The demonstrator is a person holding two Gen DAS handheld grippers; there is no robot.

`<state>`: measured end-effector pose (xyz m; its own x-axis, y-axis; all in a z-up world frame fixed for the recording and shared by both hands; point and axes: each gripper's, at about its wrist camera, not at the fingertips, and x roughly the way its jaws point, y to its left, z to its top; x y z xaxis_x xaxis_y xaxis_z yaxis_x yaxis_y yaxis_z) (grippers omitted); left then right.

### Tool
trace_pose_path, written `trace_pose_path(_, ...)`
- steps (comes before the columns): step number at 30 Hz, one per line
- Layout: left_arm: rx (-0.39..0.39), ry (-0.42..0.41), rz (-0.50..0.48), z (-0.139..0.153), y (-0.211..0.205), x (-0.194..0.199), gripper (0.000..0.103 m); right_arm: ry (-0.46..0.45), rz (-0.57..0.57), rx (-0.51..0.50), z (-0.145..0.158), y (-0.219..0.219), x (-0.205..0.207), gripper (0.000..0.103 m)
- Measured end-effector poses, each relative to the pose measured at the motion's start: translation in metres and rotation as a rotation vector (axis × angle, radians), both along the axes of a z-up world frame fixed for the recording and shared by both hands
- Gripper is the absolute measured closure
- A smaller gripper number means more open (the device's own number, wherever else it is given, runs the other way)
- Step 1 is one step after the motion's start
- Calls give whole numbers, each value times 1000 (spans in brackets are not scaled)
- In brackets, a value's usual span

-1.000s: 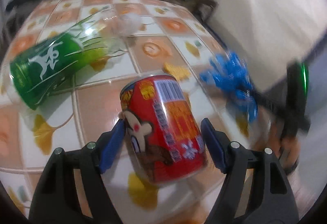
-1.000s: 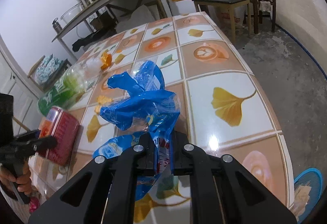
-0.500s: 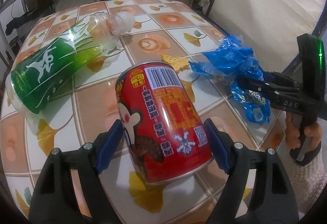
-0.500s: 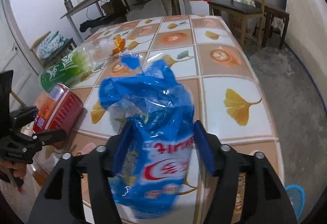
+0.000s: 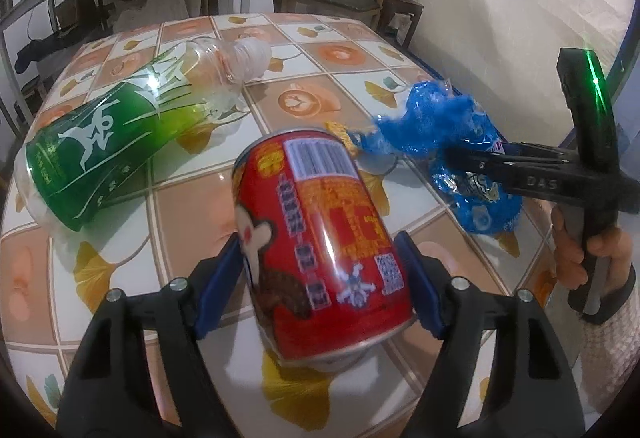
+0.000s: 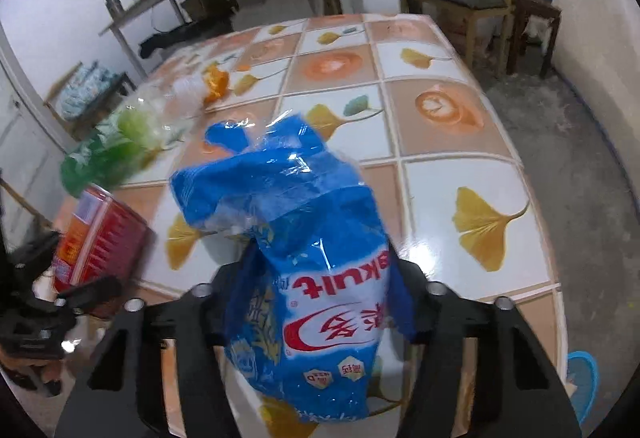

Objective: Collect trash
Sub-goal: 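Lift the red can with the left tool while the right tool holds the bag, then carry can and blue bag over the wastebasket and open both tools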

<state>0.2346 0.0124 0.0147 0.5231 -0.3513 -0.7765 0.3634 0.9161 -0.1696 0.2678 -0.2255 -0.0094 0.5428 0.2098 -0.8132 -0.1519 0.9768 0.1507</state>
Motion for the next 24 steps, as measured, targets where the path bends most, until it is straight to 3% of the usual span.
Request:
trace_pose_path(2, -5, -8, 1, 0, 0, -2, 33, 3, -3, -12, 0, 2, 0, 74)
trace_pose_path(5, -12, -26, 7, 0, 3, -5, 35, -3, -11, -30, 0, 2, -3, 88)
trace_pose_path(8, -15, -48, 18, 0, 4, -9, 35, -16, -18, -16, 3, 0, -7, 95)
trace_pose_path(18, -134, -232, 17, 33, 9, -36, 36, -166, -58, 63, 49, -18, -48, 97)
trace_pose_path(24, -211, -328, -55, 60, -16, -55, 36, -249, -134, 94, 78, -47, -88, 97)
